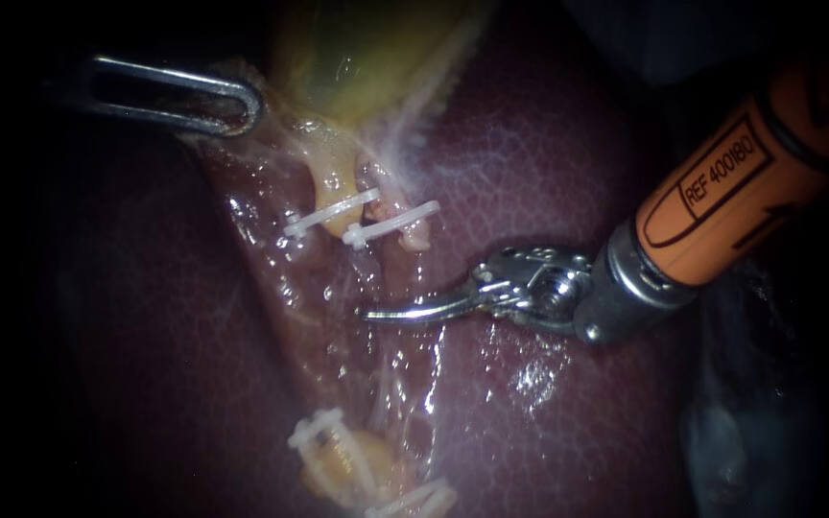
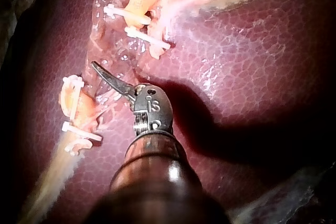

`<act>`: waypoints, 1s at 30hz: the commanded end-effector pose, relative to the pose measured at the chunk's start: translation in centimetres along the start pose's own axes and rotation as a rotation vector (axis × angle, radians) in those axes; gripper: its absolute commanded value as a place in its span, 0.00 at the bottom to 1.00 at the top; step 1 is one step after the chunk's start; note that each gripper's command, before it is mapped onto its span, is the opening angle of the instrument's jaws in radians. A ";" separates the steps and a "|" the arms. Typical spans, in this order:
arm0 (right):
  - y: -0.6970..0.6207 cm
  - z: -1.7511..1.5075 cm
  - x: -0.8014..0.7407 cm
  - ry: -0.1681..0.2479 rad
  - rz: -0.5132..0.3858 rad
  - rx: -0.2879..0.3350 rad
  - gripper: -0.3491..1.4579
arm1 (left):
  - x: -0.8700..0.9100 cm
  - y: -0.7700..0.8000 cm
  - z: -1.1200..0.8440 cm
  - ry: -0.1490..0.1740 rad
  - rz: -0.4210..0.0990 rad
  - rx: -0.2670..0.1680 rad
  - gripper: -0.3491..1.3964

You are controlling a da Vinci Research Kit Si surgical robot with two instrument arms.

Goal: Go back from the cut right tube

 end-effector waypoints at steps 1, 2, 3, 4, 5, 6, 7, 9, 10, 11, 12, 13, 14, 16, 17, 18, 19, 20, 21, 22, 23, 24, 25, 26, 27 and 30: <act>0.00 0.01 0.00 0.002 0.000 0.004 0.00 | 0.00 0.00 0.00 0.000 0.000 0.000 0.00; 0.00 0.01 0.00 0.004 0.000 0.006 0.00 | 0.00 0.00 0.00 0.000 0.000 0.000 0.00; 0.00 0.01 0.00 0.005 0.000 0.010 0.00 | 0.00 0.00 0.00 0.000 0.000 0.000 0.00; 0.00 0.02 0.00 0.002 0.006 0.022 0.00 | 0.00 0.00 0.00 0.000 0.000 0.000 0.00; 0.00 0.02 0.01 0.003 0.017 0.033 0.00 | 0.00 0.00 0.00 0.000 0.000 0.000 0.00; 0.00 0.03 0.02 0.006 0.017 0.039 0.09 | 0.00 0.00 0.00 0.000 0.000 0.000 0.00; 0.00 0.06 0.03 0.008 0.017 0.037 0.46 | 0.00 0.00 0.00 0.000 0.000 0.000 0.00; 0.01 0.12 0.06 0.031 0.018 -0.001 0.92 | 0.00 0.00 0.00 0.000 0.000 0.000 0.00; 0.00 0.14 0.07 0.042 0.012 -0.021 0.96 | 0.00 0.00 0.00 0.000 0.000 0.000 0.00; -0.01 0.17 0.07 0.049 0.000 -0.033 0.99 | 0.00 0.01 0.00 0.000 0.000 0.000 0.00; -0.01 0.18 0.06 0.049 -0.006 -0.034 0.99 | 0.00 0.01 0.00 0.000 0.000 0.000 0.00; -0.02 0.18 0.06 0.048 -0.006 -0.034 0.99 | 0.00 0.01 0.00 0.000 0.000 0.000 0.00; -0.03 0.18 0.05 0.048 -0.007 -0.034 0.99 | 0.00 0.01 0.00 0.000 0.000 0.000 0.00; -0.05 0.17 0.04 0.049 -0.007 -0.036 0.99 | 0.00 0.01 0.00 0.000 0.000 0.000 0.00; -0.06 0.14 0.03 0.054 -0.018 -0.045 0.99 | 0.00 0.01 0.00 0.000 0.000 0.000 0.00; -0.08 0.12 0.02 0.064 -0.036 -0.066 0.99 | 0.00 0.01 0.00 0.000 0.000 0.000 0.00; -0.11 0.08 0.01 0.077 -0.059 -0.094 0.99 | 0.00 0.01 0.00 0.000 0.000 0.000 0.00; -0.15 0.03 -0.01 0.095 -0.098 -0.134 0.99 | 0.00 0.01 0.00 0.000 0.000 0.000 0.00; -0.18 -0.01 -0.02 0.106 -0.124 -0.164 0.99 | 0.00 0.01 0.00 0.000 0.000 0.000 0.00; -0.21 -0.05 -0.03 0.118 -0.155 -0.198 0.99 | 0.00 0.01 0.00 0.000 0.000 0.000 0.00; -0.26 -0.12 -0.04 0.130 -0.216 -0.243 0.99 | 0.00 0.02 0.00 0.000 0.000 0.000 0.00; -0.30 -0.18 -0.04 0.129 -0.256 -0.270 0.99 | 0.01 0.02 0.00 0.000 0.000 0.000 0.00; -0.34 -0.23 -0.04 0.119 -0.294 -0.300 0.99 | 0.01 0.03 0.00 0.000 0.000 0.000 0.00; -0.39 -0.31 -0.02 0.094 -0.340 -0.342 0.99 | 0.01 0.03 0.00 0.000 0.001 0.000 0.00; -0.43 -0.37 0.00 0.062 -0.365 -0.373 0.99 | 0.02 0.03 0.00 0.000 0.001 0.000 0.00; -0.57 -0.57 0.10 -0.086 -0.437 -0.469 0.99 | 0.02 0.04 0.01 0.001 0.001 0.003 0.00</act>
